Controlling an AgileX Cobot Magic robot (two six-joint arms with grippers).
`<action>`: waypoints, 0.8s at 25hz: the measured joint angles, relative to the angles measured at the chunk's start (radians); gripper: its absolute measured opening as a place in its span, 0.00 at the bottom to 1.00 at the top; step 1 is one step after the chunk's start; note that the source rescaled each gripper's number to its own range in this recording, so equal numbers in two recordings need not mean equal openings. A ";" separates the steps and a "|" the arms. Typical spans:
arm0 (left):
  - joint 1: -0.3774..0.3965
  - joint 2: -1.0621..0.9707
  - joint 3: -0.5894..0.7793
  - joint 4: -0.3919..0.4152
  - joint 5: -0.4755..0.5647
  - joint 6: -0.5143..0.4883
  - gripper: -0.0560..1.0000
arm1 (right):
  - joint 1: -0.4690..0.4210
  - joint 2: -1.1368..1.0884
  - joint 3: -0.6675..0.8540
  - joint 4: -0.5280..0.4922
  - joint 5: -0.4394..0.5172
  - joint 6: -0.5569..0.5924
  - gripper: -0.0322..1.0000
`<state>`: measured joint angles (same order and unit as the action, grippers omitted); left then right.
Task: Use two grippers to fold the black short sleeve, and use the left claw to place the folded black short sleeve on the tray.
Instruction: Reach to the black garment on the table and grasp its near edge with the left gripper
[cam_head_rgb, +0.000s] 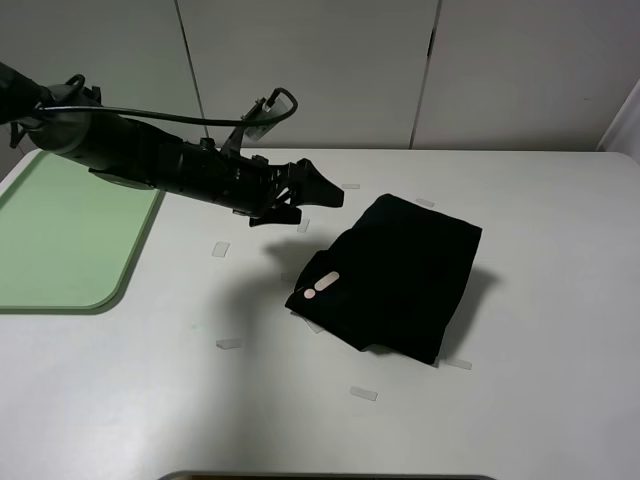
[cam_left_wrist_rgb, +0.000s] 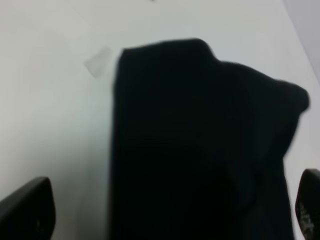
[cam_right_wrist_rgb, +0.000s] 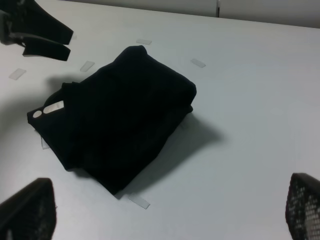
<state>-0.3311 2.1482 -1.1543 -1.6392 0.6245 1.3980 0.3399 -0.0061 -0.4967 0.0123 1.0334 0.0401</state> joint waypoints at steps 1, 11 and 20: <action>-0.003 0.008 0.000 -0.022 -0.006 0.022 0.95 | 0.000 0.000 0.000 0.000 0.000 0.000 1.00; -0.073 0.129 -0.076 -0.091 -0.038 0.099 0.95 | 0.000 0.000 0.000 0.000 0.000 0.000 1.00; -0.156 0.213 -0.164 -0.097 0.010 0.099 0.95 | 0.000 0.000 0.000 0.001 0.000 0.000 1.00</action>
<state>-0.4875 2.3614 -1.3181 -1.7366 0.6349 1.4973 0.3399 -0.0061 -0.4967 0.0133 1.0334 0.0401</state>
